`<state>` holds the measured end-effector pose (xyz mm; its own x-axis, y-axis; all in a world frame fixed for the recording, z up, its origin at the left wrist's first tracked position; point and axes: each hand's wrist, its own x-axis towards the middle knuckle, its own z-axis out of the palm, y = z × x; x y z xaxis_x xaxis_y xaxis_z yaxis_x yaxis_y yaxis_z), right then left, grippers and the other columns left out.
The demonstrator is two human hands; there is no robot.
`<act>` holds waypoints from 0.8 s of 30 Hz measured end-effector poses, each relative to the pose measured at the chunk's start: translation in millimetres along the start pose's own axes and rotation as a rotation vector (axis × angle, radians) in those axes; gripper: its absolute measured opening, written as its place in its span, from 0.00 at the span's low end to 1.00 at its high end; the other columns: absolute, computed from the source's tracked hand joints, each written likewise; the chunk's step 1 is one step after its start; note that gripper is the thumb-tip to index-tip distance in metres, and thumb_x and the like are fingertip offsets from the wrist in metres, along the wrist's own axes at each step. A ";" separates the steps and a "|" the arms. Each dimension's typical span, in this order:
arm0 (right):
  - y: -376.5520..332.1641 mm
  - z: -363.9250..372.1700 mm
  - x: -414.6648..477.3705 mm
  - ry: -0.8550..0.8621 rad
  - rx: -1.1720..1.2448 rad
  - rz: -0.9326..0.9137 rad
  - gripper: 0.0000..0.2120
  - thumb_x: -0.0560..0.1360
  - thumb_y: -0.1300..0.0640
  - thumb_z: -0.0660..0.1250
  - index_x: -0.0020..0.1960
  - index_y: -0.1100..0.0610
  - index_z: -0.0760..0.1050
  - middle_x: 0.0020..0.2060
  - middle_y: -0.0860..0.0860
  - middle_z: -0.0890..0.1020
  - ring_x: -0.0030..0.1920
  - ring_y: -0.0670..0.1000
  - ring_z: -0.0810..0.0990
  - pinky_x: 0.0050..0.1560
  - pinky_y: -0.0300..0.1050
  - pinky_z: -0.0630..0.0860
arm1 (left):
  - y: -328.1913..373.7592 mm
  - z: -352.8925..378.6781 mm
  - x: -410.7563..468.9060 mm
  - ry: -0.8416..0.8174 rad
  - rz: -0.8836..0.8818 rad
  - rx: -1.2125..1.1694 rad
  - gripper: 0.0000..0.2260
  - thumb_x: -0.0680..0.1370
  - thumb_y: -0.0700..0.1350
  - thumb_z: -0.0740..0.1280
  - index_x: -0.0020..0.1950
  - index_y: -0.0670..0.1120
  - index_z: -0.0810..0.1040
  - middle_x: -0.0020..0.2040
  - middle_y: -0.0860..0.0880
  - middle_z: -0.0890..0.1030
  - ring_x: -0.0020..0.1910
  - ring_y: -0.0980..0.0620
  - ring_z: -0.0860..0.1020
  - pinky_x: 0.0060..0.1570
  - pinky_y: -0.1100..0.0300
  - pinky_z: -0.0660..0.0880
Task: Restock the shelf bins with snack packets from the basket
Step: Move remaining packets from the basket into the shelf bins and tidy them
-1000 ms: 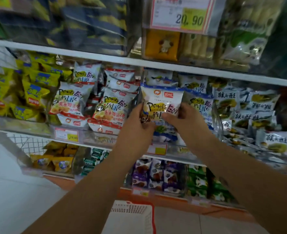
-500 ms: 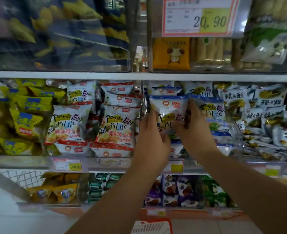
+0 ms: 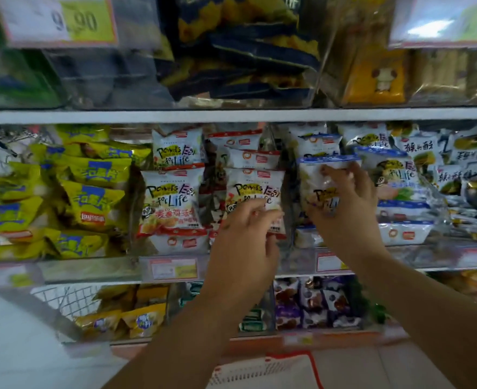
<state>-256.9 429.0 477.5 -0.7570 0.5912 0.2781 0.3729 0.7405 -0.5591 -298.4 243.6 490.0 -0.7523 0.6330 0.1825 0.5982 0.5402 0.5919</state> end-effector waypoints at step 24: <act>-69.8 14.8 -29.6 -0.356 0.243 -0.137 0.25 0.80 0.50 0.63 0.76 0.44 0.62 0.78 0.43 0.55 0.78 0.49 0.55 0.73 0.54 0.64 | 0.4 -42.3 39.0 0.088 -0.749 -0.595 0.23 0.83 0.59 0.53 0.74 0.52 0.67 0.71 0.48 0.71 0.66 0.46 0.72 0.68 0.49 0.66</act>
<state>-268.5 355.1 496.7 -0.9439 0.3148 0.0999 0.1519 0.6825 -0.7149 -339.2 245.1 530.6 -0.9149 0.1806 -0.3611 -0.2662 0.4026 0.8758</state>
